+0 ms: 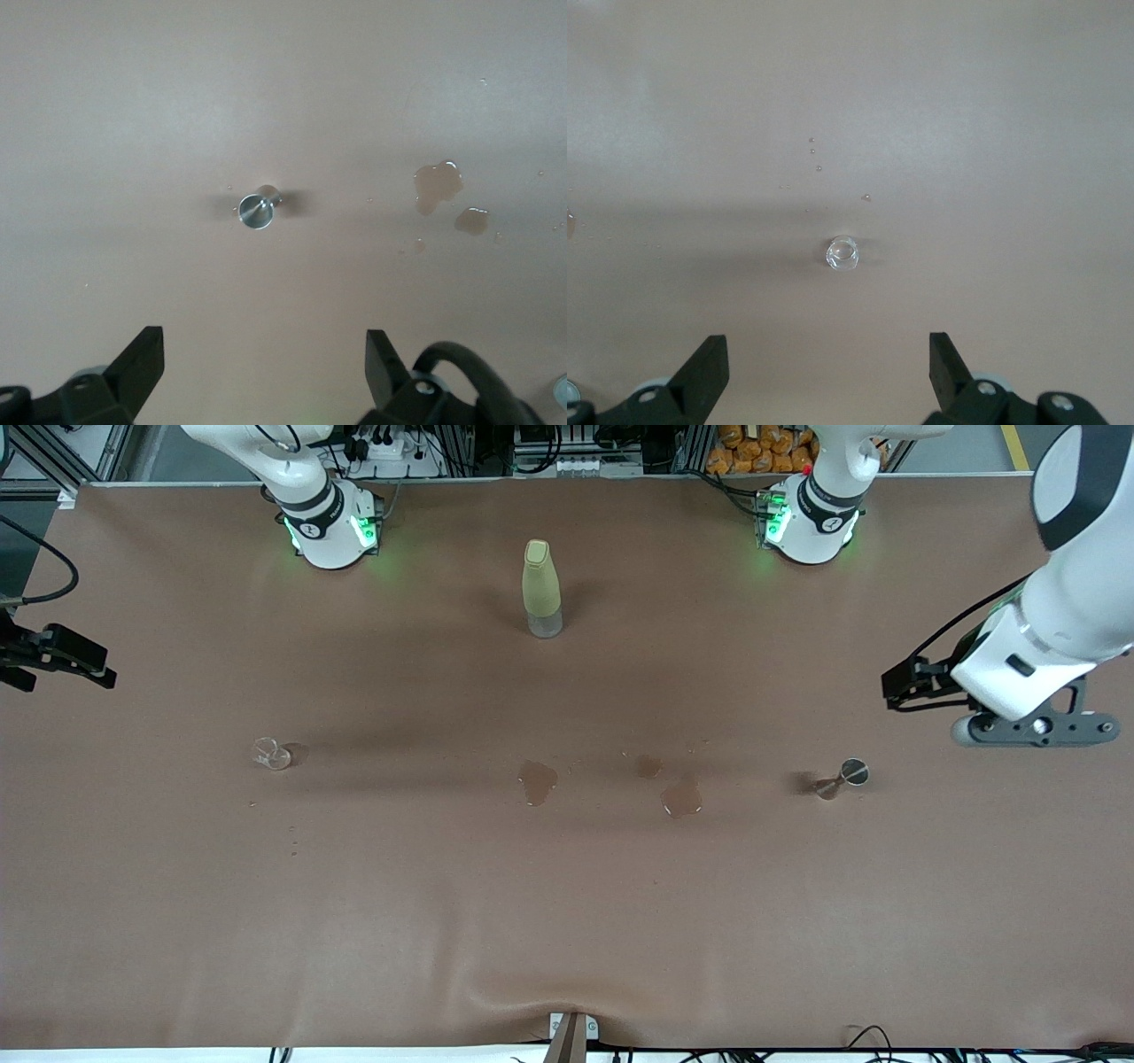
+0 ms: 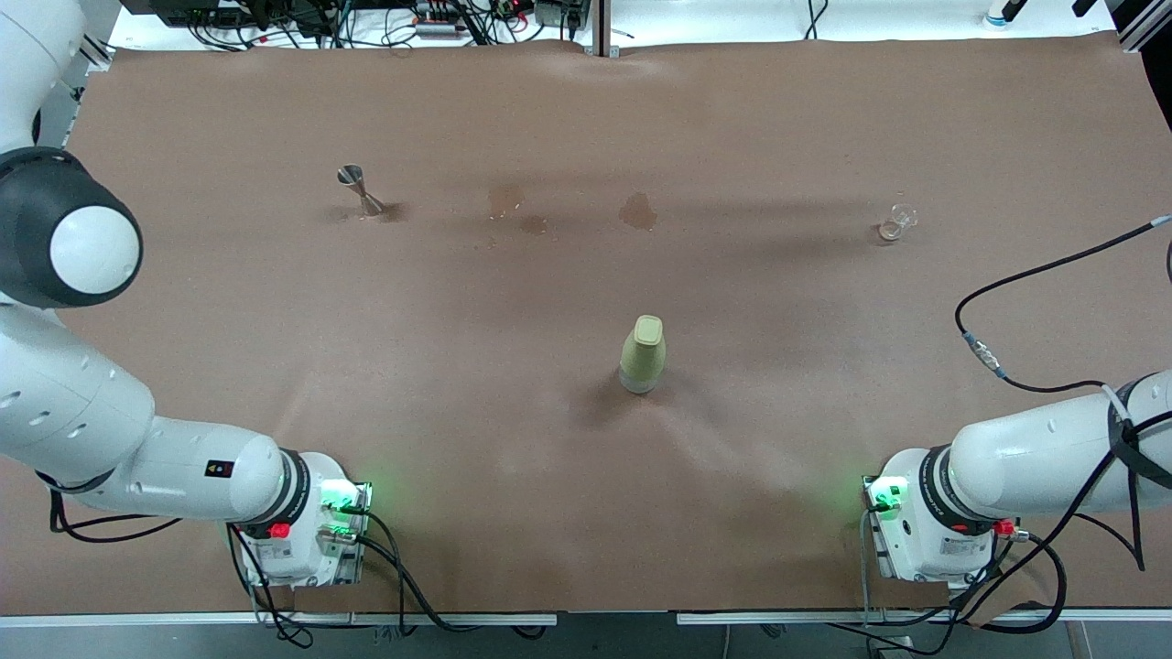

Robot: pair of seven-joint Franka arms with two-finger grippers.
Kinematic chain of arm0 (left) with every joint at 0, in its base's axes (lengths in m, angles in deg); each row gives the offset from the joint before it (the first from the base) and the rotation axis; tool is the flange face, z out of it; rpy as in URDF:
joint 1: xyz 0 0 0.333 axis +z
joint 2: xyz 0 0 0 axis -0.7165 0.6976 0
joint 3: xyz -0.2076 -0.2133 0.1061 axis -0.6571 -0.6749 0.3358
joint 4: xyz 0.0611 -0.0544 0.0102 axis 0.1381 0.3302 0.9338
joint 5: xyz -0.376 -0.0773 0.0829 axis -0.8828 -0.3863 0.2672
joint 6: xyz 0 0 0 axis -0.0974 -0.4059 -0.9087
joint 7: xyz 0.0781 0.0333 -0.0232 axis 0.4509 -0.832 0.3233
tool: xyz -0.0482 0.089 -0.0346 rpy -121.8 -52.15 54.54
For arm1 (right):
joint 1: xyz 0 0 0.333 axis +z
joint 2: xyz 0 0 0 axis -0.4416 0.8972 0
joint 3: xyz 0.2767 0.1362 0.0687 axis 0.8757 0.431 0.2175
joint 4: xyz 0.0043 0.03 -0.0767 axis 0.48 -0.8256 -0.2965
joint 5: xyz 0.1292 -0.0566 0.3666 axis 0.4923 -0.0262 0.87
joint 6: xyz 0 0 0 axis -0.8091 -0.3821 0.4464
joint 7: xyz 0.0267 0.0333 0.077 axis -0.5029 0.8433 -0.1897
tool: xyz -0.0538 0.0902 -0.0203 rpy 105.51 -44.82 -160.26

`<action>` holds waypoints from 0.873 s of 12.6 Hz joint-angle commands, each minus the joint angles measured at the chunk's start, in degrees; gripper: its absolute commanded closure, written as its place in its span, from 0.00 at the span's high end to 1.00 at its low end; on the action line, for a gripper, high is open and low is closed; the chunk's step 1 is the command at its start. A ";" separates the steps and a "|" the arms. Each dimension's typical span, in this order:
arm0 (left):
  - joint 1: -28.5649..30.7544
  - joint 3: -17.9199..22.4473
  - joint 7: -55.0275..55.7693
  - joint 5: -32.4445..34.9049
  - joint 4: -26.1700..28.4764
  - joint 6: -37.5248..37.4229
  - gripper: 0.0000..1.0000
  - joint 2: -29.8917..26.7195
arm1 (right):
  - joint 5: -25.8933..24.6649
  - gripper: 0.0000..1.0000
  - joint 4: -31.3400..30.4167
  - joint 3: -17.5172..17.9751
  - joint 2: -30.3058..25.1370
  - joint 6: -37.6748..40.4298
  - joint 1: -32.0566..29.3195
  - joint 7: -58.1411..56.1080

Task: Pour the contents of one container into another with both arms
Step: 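Lower the right gripper toward the clear glass cup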

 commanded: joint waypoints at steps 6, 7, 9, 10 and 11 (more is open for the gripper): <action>0.80 0.38 -0.46 0.18 0.81 -2.78 1.00 -1.81 | 0.48 1.00 0.95 -0.06 1.38 -0.12 -0.54 -1.20; 0.80 0.38 -0.46 0.18 0.90 -2.78 1.00 -1.81 | 1.00 1.00 0.86 -0.06 2.25 -1.52 -0.54 -3.55; 0.80 0.38 -0.46 -0.35 0.81 -2.87 1.00 -1.89 | 3.71 1.00 0.59 -0.06 4.27 -3.73 -2.98 -11.63; 0.80 0.38 -0.90 -0.79 0.81 -2.87 1.00 -1.89 | 6.43 1.00 0.68 -0.15 5.06 -3.73 -3.95 -13.58; 0.97 0.38 -0.90 -1.31 0.81 -2.87 1.00 -1.89 | 6.98 1.00 0.60 -0.15 6.03 -3.64 -4.49 -15.69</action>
